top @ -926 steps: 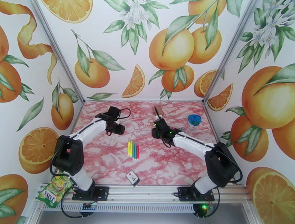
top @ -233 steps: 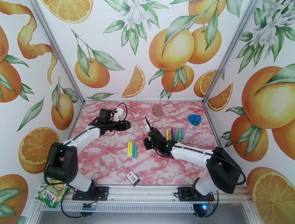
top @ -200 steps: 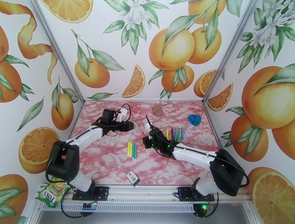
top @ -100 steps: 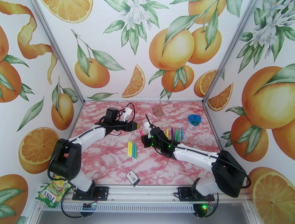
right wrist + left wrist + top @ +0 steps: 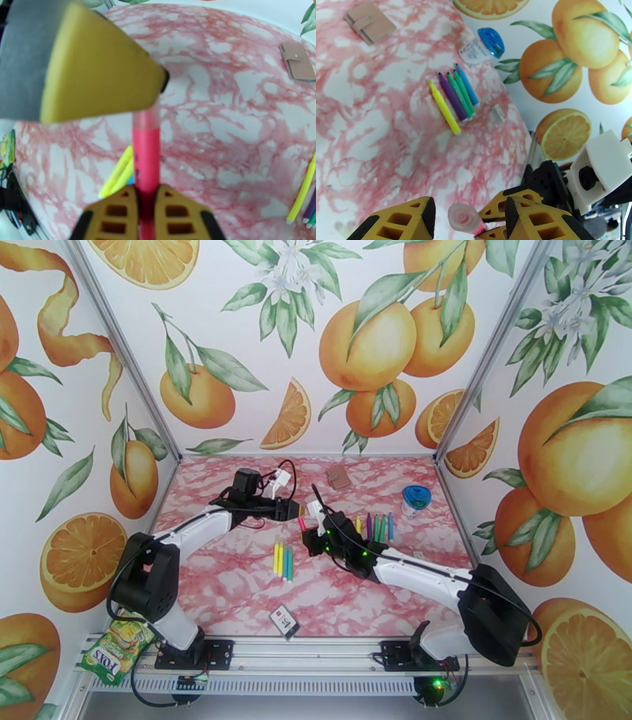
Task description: Open the pen caps
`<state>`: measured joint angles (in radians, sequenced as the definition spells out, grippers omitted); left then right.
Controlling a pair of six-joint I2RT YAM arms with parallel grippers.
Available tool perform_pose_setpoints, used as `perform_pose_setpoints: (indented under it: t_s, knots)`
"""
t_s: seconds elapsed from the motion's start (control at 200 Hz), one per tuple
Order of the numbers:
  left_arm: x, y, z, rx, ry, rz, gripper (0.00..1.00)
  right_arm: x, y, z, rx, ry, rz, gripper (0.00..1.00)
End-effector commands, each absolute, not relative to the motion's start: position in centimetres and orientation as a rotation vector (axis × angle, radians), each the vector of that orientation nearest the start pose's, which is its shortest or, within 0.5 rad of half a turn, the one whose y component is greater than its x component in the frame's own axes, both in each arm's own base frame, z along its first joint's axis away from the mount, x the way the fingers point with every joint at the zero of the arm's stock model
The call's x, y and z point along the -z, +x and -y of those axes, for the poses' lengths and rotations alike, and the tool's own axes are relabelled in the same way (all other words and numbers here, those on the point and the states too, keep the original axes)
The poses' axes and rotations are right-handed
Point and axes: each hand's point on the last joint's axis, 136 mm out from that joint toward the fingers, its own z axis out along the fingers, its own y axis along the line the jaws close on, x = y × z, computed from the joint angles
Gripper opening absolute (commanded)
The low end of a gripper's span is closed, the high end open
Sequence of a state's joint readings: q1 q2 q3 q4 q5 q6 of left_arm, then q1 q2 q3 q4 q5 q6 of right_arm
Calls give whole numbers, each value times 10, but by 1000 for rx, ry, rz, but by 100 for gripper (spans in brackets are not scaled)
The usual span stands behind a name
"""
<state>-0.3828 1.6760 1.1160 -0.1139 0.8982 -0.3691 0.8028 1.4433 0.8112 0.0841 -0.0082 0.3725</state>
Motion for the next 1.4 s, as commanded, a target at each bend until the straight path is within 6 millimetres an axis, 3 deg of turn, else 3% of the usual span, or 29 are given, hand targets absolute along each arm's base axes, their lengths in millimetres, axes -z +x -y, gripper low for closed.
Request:
perform_pose_setpoints:
  t_s: [0.0,0.615,0.796,0.926,1.176,1.391]
  knots:
    - [-196,349,295,1442,585,-2192,46,-166,298,-312,-725,-481,-2090,11]
    - [-197,347,301,1461,591,-2195,15,-166,299,-311,-718,-478,-2083,12]
    - [-202,345,301,1470,596,-2187,12,-165,301,-312,-716,-471,-2078,30]
    - [-207,341,302,1483,613,-2173,11,-165,305,-315,-714,-474,-2075,35]
    - [-212,333,301,1490,637,-2168,11,-162,309,-325,-738,-487,-2075,34]
    - [-214,333,300,1482,639,-2171,11,-162,307,-326,-752,-491,-2071,21]
